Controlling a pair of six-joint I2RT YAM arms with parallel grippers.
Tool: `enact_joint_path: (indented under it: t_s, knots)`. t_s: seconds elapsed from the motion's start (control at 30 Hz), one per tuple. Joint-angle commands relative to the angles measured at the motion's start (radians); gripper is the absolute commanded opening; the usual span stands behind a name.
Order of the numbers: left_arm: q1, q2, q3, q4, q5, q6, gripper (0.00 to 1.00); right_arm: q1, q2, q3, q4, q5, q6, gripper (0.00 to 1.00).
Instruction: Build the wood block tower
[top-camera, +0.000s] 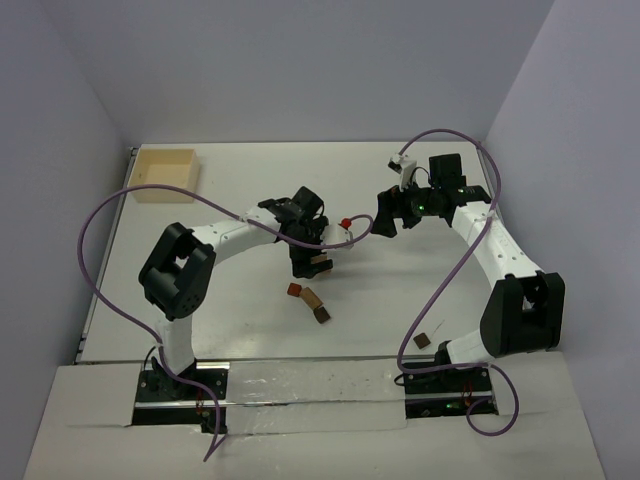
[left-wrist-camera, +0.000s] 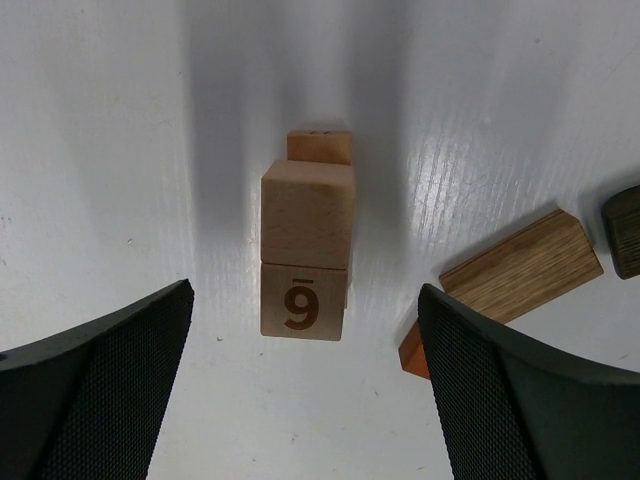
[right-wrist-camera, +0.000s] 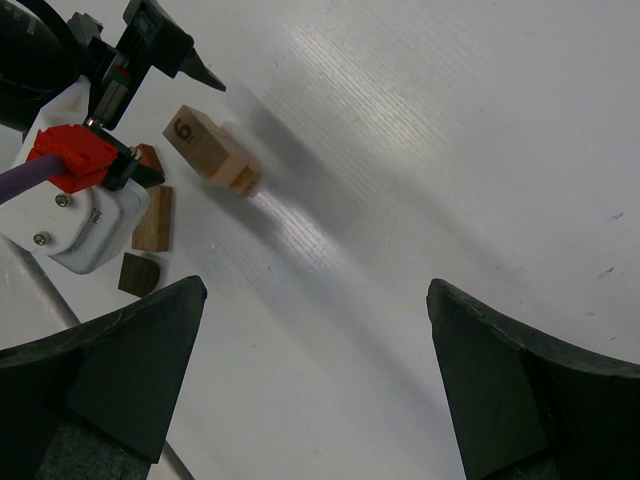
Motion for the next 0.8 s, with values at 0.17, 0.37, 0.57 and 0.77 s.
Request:
enact_joint_path:
  t_s: [0.17,0.37,0.57,0.77]
  knots:
    - [-0.006,-0.05,0.028,0.012,-0.018,-0.001,0.99,-0.004,-0.004,-0.004,0.035,-0.017,-0.011,1.0]
    - [0.007,-0.162,0.049,-0.008,0.002,-0.011,0.99,-0.004,-0.022,-0.01,0.042,-0.013,-0.005,1.0]
    - [0.046,-0.318,0.082,-0.057,0.029,-0.034,0.99,-0.004,-0.051,-0.018,0.051,-0.003,0.006,1.0]
    - [0.245,-0.497,0.016,-0.005,0.214,-0.189,0.99,-0.004,-0.109,-0.032,0.049,0.011,-0.003,1.0]
